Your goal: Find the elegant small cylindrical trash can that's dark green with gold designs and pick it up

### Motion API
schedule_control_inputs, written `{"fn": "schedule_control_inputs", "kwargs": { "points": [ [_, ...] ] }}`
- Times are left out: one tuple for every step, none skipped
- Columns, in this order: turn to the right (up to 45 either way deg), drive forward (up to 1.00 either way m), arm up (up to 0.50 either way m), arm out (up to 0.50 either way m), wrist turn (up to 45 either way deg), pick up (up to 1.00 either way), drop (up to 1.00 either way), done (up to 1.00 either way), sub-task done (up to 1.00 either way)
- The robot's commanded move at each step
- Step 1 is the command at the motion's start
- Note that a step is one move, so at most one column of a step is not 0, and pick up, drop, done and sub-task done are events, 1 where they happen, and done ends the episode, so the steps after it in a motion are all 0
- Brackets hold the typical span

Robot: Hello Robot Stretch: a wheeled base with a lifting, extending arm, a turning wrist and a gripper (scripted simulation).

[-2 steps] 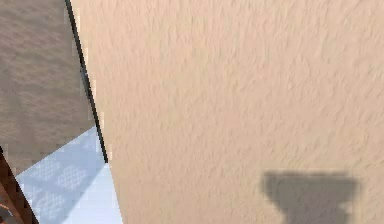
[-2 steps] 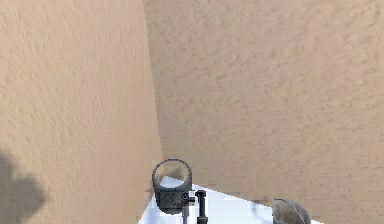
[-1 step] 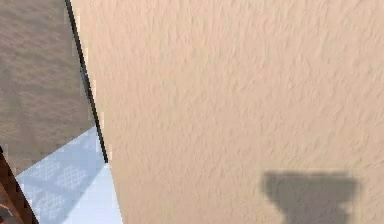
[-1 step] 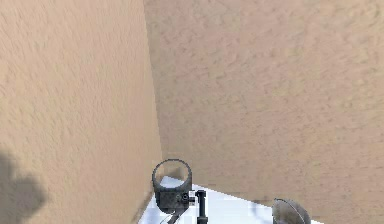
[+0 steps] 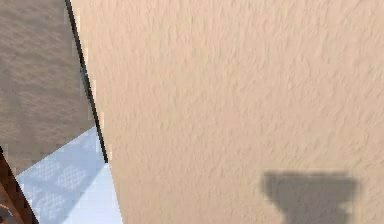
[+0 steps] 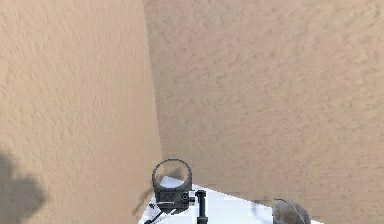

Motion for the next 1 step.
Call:
{"fn": "schedule_control_inputs", "kwargs": {
  "points": [
    [0.0, 0.00, 0.00, 0.00, 45.0, 0.00, 0.00, 0.00, 0.00]
  ]
}}
